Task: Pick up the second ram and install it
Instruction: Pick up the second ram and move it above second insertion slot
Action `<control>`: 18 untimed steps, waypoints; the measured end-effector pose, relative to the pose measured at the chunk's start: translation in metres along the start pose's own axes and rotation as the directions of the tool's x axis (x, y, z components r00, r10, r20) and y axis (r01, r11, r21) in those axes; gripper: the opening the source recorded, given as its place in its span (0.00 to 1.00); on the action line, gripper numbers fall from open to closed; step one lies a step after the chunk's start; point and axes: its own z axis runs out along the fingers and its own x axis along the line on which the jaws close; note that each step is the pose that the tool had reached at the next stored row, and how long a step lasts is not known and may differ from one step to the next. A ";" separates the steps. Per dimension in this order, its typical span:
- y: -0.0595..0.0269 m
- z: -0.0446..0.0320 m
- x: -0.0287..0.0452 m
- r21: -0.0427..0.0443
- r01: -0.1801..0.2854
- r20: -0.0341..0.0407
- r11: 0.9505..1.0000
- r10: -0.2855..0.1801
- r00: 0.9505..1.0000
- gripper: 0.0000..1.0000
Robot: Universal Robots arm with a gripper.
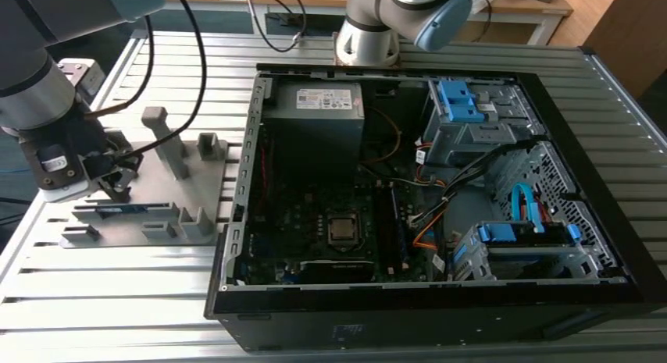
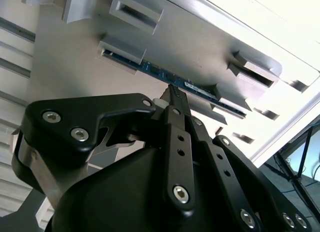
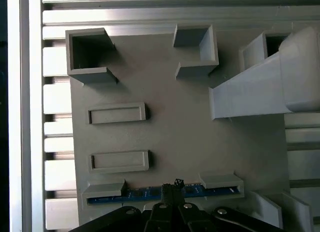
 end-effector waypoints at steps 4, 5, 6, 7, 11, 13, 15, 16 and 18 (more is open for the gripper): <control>0.0000 0.0000 0.0000 -0.001 0.050 -0.002 0.999 -0.050 0.999 0.10; 0.0000 0.0000 0.0000 -0.002 0.064 -0.003 0.998 -0.064 0.998 0.10; 0.0000 0.0000 0.0000 -0.002 0.078 -0.003 0.997 -0.078 0.997 0.10; 0.0000 0.0000 0.0000 -0.002 0.091 -0.004 0.996 -0.091 0.996 0.10; 0.0000 0.0000 -0.0001 -0.004 0.149 -0.006 0.989 -0.149 0.989 0.10; 0.0000 0.0000 0.0000 -0.005 0.174 -0.007 0.985 -0.174 0.985 0.10; 0.0000 0.0000 0.0000 -0.005 0.195 -0.008 0.981 -0.195 0.981 0.10; 0.0000 0.0000 0.0000 -0.006 0.206 -0.008 0.979 -0.206 0.979 0.10; 0.0000 0.0000 0.0000 -0.006 0.230 -0.009 0.973 -0.230 0.973 0.10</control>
